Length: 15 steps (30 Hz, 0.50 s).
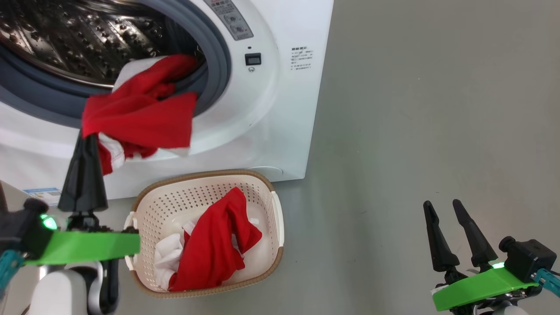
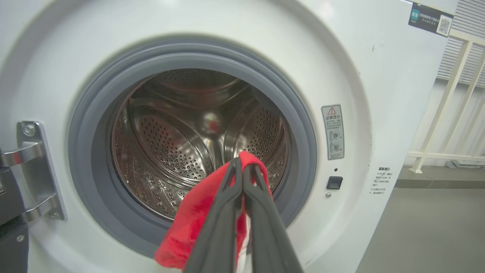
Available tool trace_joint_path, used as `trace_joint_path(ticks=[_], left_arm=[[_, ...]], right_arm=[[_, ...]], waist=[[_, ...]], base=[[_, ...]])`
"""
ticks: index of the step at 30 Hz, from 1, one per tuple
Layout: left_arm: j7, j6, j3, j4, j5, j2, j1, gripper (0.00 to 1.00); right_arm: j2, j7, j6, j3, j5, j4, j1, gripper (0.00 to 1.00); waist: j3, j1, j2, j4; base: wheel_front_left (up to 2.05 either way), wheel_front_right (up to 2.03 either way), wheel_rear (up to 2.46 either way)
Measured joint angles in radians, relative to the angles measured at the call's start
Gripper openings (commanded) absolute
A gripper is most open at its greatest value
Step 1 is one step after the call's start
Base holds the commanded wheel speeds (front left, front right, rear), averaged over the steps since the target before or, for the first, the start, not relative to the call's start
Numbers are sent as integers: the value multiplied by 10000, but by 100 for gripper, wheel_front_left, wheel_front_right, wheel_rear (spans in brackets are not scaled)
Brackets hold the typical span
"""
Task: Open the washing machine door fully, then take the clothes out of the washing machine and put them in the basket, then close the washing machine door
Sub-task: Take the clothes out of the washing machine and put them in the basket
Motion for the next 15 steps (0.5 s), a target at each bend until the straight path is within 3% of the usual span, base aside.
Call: trace_joint_path(ticks=[7,15], left_arm=[[-2,13,-100,-1613,-397,4,596,0],[-13,150,-525,-848,-476,6,761,0]], right_arm=[[6,0,0,-31,0,-21,24,100],[54,0,0,-4,2,-40,24,100]], waist=[[29,1,0,-23],[240,0,0,-52]], base=[[0,0,0],[0,0,0]])
